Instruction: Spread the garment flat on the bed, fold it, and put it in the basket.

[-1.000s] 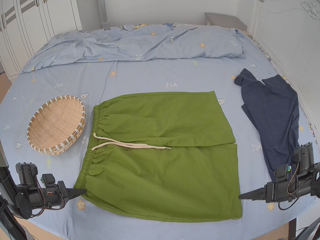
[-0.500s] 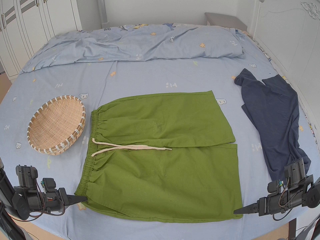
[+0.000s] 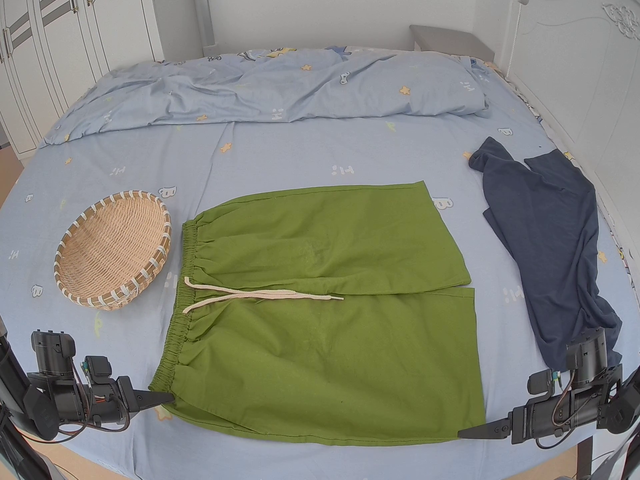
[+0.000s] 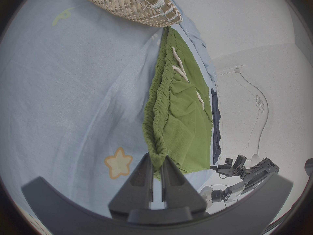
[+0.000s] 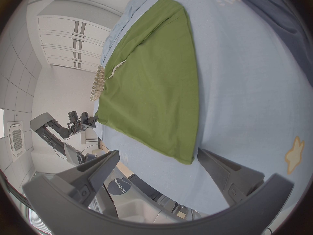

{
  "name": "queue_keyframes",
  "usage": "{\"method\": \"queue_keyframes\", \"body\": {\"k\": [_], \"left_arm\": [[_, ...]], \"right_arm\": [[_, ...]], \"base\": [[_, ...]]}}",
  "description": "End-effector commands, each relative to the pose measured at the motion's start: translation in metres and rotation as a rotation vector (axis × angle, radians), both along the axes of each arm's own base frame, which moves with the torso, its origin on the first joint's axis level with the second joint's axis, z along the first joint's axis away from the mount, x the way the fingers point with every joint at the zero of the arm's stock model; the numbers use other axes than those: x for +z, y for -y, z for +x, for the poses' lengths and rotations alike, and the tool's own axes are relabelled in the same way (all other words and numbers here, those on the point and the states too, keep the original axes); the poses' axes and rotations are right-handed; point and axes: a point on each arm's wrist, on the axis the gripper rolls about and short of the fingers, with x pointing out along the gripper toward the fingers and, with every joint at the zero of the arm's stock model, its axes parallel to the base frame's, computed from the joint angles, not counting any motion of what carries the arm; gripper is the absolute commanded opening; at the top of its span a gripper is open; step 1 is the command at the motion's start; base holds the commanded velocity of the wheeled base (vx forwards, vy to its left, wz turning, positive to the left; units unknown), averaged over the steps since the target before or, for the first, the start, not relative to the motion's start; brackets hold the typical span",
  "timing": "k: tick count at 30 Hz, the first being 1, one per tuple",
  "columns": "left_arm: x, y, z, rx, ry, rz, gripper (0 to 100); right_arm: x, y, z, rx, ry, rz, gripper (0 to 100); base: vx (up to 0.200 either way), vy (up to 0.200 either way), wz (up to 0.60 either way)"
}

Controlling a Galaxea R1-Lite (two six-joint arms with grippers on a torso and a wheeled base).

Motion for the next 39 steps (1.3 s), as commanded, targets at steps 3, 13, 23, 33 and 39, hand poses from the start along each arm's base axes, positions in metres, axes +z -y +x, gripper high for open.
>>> {"method": "queue_keyframes", "body": {"k": [3,13,23,33,39], "left_arm": [[-0.001,0.001,-0.005,0.001,-0.015,-0.003,0],[-0.001,0.000,-0.005,0.006,-0.017,-0.003,0],[-0.001,0.000,-0.005,0.006,-0.015,-0.003,0],[-0.001,0.000,-0.005,0.004,-0.017,-0.003,0],[-0.001,0.000,-0.005,0.004,-0.015,-0.003,0]], "right_arm": [[-0.003,-0.007,-0.010,0.056,-0.034,-0.006,100],[-0.010,-0.008,-0.008,0.059,-0.074,-0.020,100],[-0.015,-0.002,-0.003,0.016,-0.091,-0.024,100],[-0.018,-0.005,0.003,0.039,-0.081,0.028,100],[-0.017,-0.006,0.006,0.034,-0.098,0.069,100]], "base": [[0.000,0.000,0.00],[0.000,0.000,0.00],[0.000,0.000,0.00],[0.000,0.000,0.00],[0.000,0.000,0.00]]}}
